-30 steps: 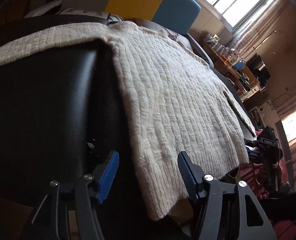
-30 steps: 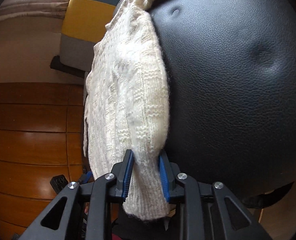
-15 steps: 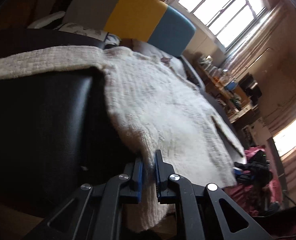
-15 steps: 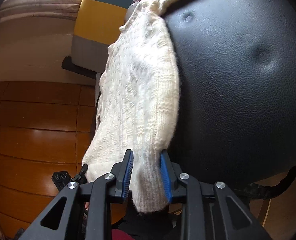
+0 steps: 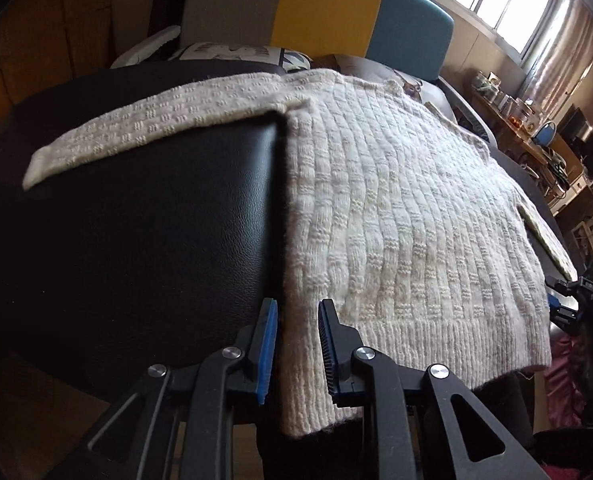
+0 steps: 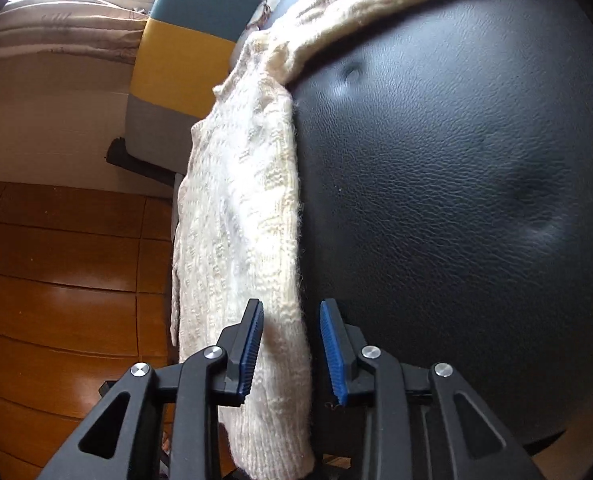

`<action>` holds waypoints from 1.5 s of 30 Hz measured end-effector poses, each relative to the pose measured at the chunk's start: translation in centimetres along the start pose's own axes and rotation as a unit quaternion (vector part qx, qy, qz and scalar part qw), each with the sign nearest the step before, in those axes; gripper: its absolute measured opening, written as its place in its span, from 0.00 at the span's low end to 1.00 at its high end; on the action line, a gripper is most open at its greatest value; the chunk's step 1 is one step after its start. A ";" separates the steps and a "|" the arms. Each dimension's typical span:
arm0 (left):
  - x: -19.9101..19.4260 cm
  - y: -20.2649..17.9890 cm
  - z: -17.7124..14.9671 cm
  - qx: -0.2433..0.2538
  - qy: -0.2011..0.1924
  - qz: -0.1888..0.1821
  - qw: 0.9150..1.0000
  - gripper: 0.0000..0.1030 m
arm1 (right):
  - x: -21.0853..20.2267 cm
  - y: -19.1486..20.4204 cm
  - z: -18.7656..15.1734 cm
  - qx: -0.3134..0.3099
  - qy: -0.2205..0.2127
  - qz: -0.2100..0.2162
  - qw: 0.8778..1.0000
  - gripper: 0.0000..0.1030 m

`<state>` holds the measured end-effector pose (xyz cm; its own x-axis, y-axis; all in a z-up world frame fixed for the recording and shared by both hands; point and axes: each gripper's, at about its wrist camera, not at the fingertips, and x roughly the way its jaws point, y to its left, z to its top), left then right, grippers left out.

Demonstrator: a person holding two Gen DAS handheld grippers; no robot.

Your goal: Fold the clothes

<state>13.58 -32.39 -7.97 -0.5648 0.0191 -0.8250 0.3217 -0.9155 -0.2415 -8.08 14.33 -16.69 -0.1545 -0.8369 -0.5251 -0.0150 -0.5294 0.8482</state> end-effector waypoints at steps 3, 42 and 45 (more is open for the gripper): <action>0.1 -2.5 0.2 0.024 0.000 -0.037 0.999 0.31 | 1.2 0.9 0.3 -0.006 0.031 0.021 0.999 0.32; 6.2 -19.3 -2.3 0.198 0.088 -0.231 0.948 0.58 | 0.0 6.2 -3.4 -0.251 -0.015 -0.321 0.913 0.18; 4.2 -16.8 -0.4 0.171 0.043 -0.219 0.960 0.59 | -1.8 7.5 -3.4 -0.232 -0.042 -0.274 0.932 0.18</action>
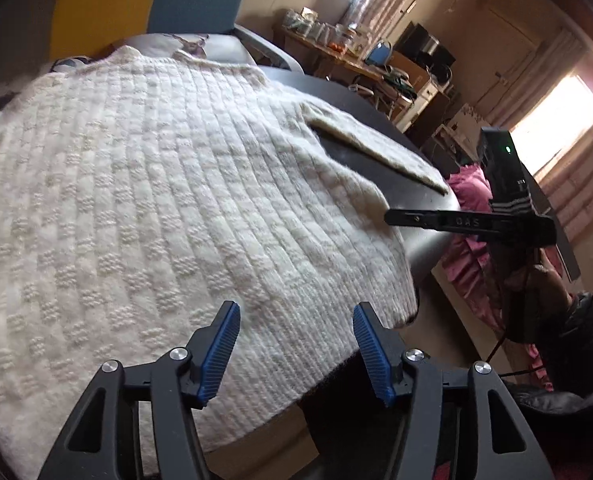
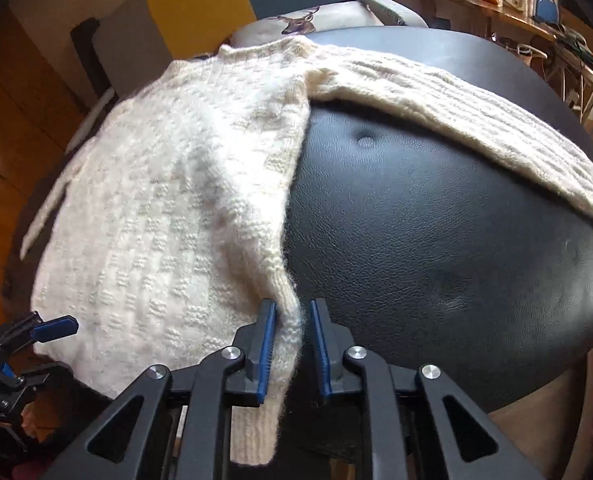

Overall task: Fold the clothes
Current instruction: 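Release the hem with the right gripper and hover both grippers over the sweater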

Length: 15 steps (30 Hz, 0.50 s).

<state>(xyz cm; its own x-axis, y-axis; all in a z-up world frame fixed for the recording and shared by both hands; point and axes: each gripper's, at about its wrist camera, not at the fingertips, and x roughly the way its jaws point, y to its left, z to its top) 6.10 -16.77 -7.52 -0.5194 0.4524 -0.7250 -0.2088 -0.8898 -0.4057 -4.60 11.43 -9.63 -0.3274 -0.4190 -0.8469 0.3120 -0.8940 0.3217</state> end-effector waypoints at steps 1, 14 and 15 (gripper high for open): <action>-0.7 0.9 0.3 -0.008 -0.011 0.012 1.000 0.59 | -0.3 0.6 0.4 -0.004 -0.012 0.019 1.000 0.18; -3.1 9.8 -4.3 -0.122 -0.014 0.113 0.986 0.58 | 6.1 2.6 3.3 0.001 0.027 0.012 1.000 0.17; -3.5 9.9 -4.4 -0.132 -0.019 0.104 0.986 0.58 | 6.2 2.4 3.3 0.005 0.026 0.016 1.000 0.17</action>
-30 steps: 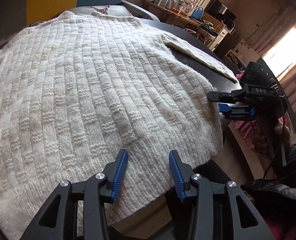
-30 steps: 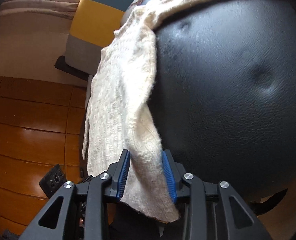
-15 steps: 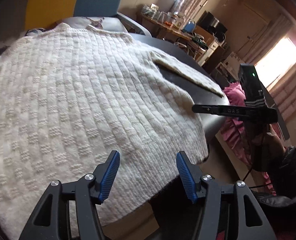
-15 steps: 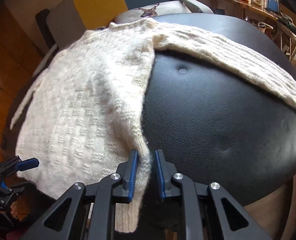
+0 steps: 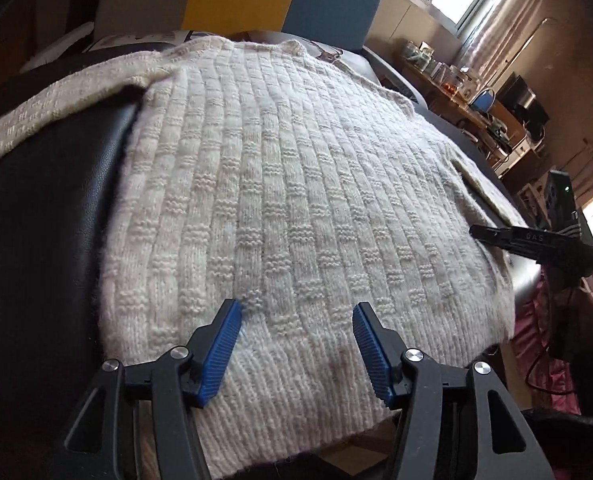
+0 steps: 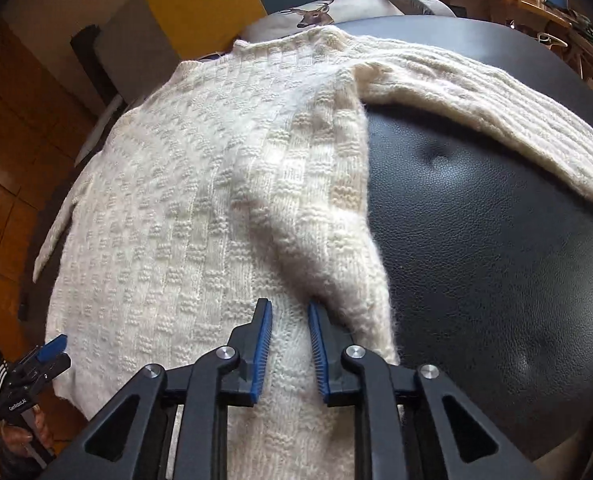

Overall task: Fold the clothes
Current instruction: 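Release the hem with the right gripper and hover both grippers over the sweater, then grasp the cuff of a sweater sleeve with the right gripper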

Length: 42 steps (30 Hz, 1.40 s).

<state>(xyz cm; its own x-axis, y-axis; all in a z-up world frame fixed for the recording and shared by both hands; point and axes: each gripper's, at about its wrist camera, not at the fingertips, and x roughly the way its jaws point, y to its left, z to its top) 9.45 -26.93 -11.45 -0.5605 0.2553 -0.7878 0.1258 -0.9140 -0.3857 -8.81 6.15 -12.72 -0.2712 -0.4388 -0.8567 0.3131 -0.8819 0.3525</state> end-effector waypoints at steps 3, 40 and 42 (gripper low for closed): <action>-1.8 1.1 0.8 -0.027 -0.028 -0.014 0.999 0.58 | -0.2 0.4 0.3 0.000 0.000 -0.001 1.000 0.20; 5.7 8.2 19.5 0.045 -0.065 0.074 0.994 0.48 | 9.4 13.5 13.4 -0.105 0.019 0.081 0.991 0.20; 6.0 7.0 21.6 0.059 -0.073 0.059 0.994 0.49 | 8.3 12.8 15.1 -0.099 0.006 0.083 0.992 0.20</action>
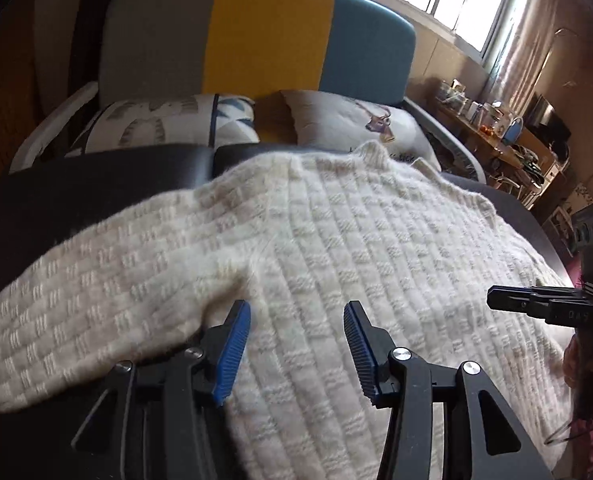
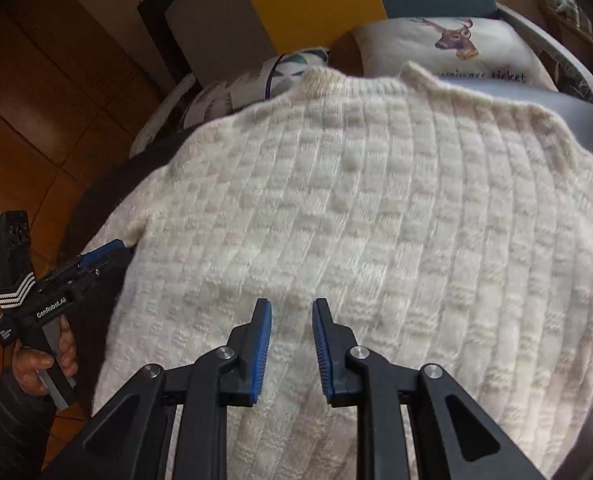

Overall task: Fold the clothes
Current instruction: 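Grasp the cuff of a sweater sleeve with the right gripper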

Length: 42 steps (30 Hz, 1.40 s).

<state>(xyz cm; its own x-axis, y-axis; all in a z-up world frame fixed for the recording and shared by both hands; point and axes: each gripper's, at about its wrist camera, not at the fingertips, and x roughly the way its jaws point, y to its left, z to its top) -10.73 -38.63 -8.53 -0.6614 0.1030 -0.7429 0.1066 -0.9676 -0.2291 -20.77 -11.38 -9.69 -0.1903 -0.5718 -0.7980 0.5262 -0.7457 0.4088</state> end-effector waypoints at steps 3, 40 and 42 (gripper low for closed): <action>2.1 -1.5 3.3 0.039 -0.009 -0.005 0.999 0.49 | -1.2 -2.2 2.9 0.017 -0.023 -0.021 0.999 0.20; 0.6 -13.4 -5.0 -0.006 0.031 -0.060 0.998 0.69 | -24.4 -28.8 -23.1 0.491 -0.288 -0.007 0.822 0.27; 0.5 -14.6 -6.3 -0.030 0.046 -0.075 0.996 0.70 | -26.8 -31.8 -27.6 0.544 -0.323 -0.021 0.774 0.27</action>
<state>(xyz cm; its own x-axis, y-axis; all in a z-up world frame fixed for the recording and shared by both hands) -7.93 -22.99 -9.50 -0.6028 0.2681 -0.7515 0.0583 -0.9245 -0.3767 -9.56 37.11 -13.53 -0.7479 -0.3293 -0.5763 -0.4346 -0.4132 0.8002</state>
